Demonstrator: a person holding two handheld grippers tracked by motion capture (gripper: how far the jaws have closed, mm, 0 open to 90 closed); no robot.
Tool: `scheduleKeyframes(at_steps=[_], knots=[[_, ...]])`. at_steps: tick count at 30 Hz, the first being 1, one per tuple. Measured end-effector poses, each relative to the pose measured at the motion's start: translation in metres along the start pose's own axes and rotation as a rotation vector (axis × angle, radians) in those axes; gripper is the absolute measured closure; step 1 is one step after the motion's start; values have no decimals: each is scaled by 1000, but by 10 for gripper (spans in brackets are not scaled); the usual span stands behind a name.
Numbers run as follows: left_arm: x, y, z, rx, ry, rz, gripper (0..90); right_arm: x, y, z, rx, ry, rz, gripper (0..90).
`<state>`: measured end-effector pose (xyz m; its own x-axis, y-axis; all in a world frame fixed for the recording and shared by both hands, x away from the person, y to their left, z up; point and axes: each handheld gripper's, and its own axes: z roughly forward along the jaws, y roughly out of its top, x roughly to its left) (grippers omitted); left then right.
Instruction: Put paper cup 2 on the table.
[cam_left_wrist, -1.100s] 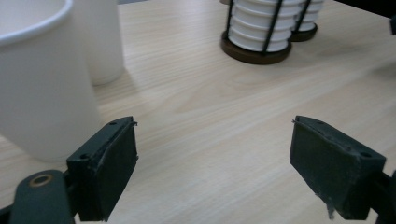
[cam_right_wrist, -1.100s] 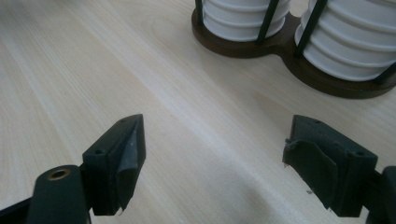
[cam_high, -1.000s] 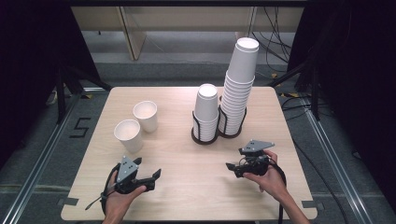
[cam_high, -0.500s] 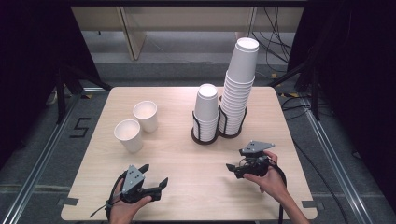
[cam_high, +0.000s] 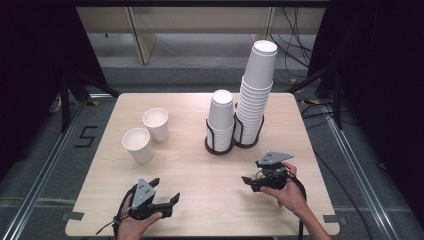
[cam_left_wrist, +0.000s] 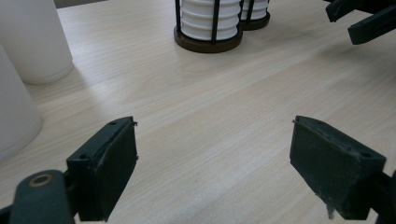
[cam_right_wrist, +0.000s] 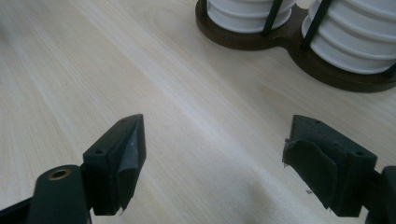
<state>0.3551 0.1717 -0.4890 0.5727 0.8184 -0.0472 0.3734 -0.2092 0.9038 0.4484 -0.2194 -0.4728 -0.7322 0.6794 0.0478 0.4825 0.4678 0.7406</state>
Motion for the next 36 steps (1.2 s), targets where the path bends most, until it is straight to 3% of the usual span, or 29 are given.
scheduleKeyframes(at_steps=[5,6,11,13,24,27,28,34,35,36], knots=[[1,-5,-2,18,-16,8,146,1,-1,-2,-15,-6,-17,205],[0,-6,-2,20,-17,5,146,4,-2,-4,-4,-3,11,203],[0,-7,-5,18,-32,14,146,6,-4,-11,-30,-6,-25,205],[0,-8,-6,18,-40,15,146,11,-7,-14,-19,3,13,205],[-1,-10,-12,21,-40,15,146,36,-18,-20,0,11,-55,205],[-2,-10,-12,15,-52,19,146,44,-22,-24,8,22,-36,205],[-2,-10,-13,18,-50,23,146,44,-23,-24,-2,19,-67,205],[-3,-10,-13,14,-59,22,146,53,-33,-27,24,34,-32,202],[-4,-10,-12,10,-61,16,146,51,-34,-27,10,29,-68,201],[-4,-10,-12,8,-65,17,146,53,-36,-27,19,34,-44,200]])
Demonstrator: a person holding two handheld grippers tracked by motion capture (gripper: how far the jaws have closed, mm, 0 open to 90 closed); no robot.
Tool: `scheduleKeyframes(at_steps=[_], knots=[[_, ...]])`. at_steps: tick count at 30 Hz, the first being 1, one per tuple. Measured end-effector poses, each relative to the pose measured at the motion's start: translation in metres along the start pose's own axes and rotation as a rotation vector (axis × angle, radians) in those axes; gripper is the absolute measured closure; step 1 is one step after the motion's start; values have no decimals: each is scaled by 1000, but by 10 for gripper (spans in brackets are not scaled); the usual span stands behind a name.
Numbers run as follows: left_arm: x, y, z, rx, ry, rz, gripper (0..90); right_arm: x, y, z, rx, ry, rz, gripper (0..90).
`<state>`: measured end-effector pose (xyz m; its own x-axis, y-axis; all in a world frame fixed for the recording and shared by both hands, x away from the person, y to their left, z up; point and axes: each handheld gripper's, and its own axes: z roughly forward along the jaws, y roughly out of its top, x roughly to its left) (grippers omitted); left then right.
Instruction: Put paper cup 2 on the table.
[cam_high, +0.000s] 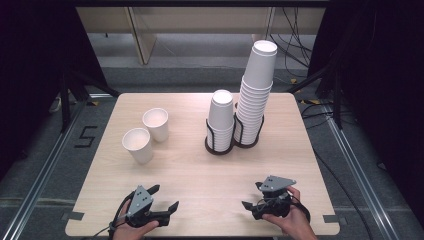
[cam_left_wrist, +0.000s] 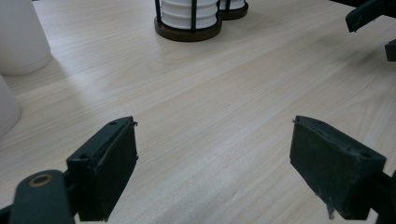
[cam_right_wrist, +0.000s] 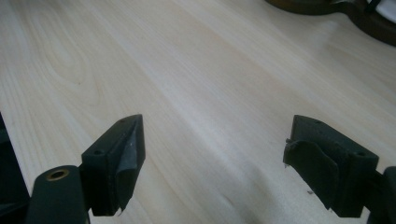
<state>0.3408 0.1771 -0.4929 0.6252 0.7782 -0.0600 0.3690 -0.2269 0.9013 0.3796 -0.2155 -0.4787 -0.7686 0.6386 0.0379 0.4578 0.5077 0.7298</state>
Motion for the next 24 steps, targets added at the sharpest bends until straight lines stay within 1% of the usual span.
scheduleKeyframes(at_steps=[2,4,6,7,8,10,12,13,15,16,17,19,21,23,24], knots=[[0,0,-1,7,3,6,146,0,-2,1,7,1,-4,199],[0,0,0,1,0,5,146,0,-3,1,19,10,4,198],[0,0,1,2,1,2,146,0,-4,2,11,7,-1,199],[0,0,0,11,5,7,146,-1,-5,2,10,4,-11,198],[0,0,0,13,6,9,146,0,-5,2,23,7,7,197],[1,0,1,4,-1,5,146,-1,-6,3,22,6,-6,195],[1,-1,2,2,-2,2,146,-1,-7,4,32,7,1,195],[1,-1,1,11,5,1,146,-1,-7,4,39,14,12,195],[1,-1,2,13,3,3,146,-1,-7,5,38,7,9,195],[2,-1,2,11,3,1,146,1,-7,4,44,9,27,194],[2,-1,2,15,6,0,146,-1,-7,5,38,8,4,194],[2,-1,2,21,11,0,146,-1,-8,5,38,7,5,192],[2,-1,3,19,11,-10,146,-2,-8,6,39,6,1,191],[2,-1,4,20,7,-6,146,-2,-9,6,42,10,-1,190],[3,-1,4,23,11,-4,146,-2,-9,6,48,9,5,190]])
